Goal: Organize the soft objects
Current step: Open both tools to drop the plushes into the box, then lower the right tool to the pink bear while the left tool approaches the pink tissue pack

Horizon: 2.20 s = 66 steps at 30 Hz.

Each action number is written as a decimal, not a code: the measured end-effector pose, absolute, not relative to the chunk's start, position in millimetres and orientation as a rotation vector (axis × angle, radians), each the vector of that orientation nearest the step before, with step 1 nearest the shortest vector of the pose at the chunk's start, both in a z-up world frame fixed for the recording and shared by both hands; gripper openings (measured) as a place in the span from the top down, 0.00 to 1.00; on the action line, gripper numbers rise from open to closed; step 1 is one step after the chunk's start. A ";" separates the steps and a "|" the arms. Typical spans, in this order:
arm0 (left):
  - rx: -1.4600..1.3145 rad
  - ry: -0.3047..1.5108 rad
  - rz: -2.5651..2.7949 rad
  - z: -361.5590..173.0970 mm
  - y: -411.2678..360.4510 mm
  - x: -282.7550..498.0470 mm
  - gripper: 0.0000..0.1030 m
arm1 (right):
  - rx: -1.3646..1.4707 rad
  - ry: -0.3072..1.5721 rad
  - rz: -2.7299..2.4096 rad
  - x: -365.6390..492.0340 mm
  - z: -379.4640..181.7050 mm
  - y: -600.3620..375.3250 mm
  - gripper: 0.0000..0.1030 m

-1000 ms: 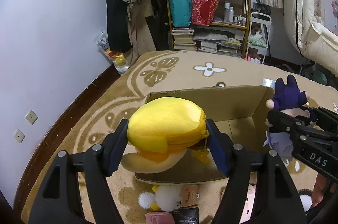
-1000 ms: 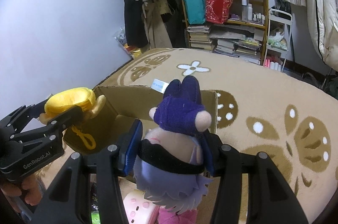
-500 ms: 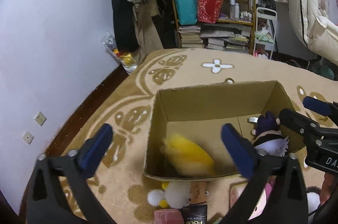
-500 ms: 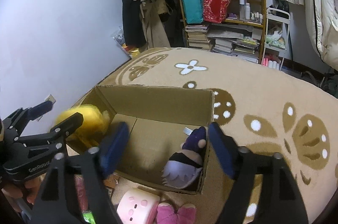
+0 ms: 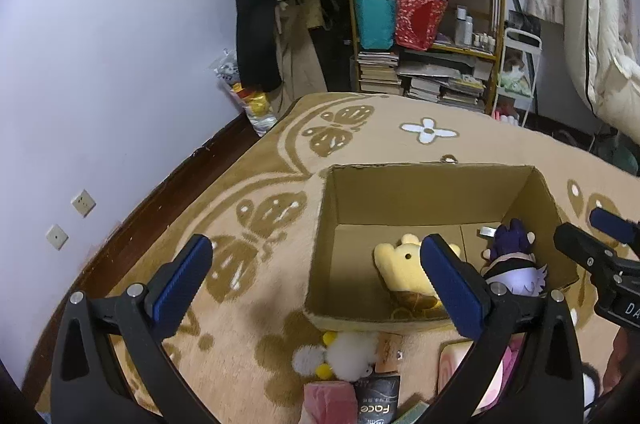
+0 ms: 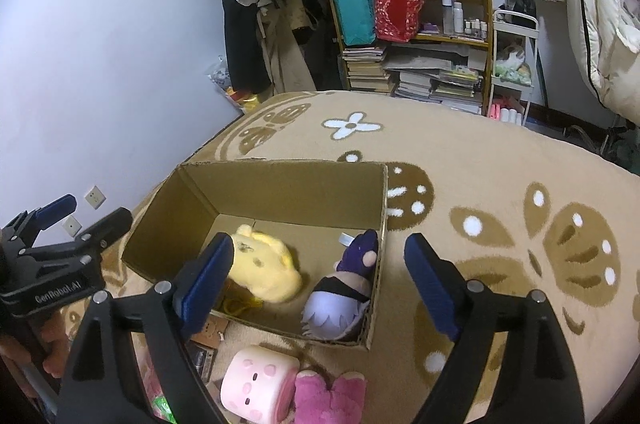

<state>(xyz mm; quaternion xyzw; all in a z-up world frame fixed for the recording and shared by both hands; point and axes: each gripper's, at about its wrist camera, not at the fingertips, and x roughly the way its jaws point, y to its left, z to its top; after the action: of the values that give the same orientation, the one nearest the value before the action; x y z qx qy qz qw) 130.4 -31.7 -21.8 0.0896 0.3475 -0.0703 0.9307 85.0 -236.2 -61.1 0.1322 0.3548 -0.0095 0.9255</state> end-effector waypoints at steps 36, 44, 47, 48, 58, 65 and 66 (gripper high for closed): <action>0.118 0.909 -0.113 -32.3 7.8 87.0 0.00 | 0.275 0.820 -0.026 25.5 -63.9 -215.6 0.11; 0.147 0.956 -0.125 -43.9 4.7 84.3 0.00 | 0.253 0.860 -0.041 20.9 -73.2 -208.6 0.11; 0.162 0.977 -0.092 -51.6 5.4 86.8 0.00 | 0.259 0.890 -0.045 22.3 -80.2 -207.4 0.11; 0.167 0.988 -0.077 -55.6 6.8 88.4 0.00 | 0.262 0.898 -0.046 23.8 -82.1 -206.9 0.11; 0.131 1.126 -0.080 -86.3 15.7 97.0 0.00 | 0.251 1.022 -0.036 30.7 -110.8 -202.0 0.11; 0.119 1.182 -0.085 -99.1 16.4 99.0 0.00 | 0.275 1.083 -0.063 32.2 -126.4 -204.8 0.11; 0.111 1.190 -0.085 -101.0 17.0 99.4 0.00 | 0.274 1.091 -0.069 32.1 -128.4 -204.9 0.11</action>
<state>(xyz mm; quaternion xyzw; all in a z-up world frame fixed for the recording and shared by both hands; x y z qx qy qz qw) 99.4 17.0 -101.0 0.0524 0.5601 -0.0400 0.8258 32.1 -204.9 -128.4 0.1299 0.5171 -0.0325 0.8454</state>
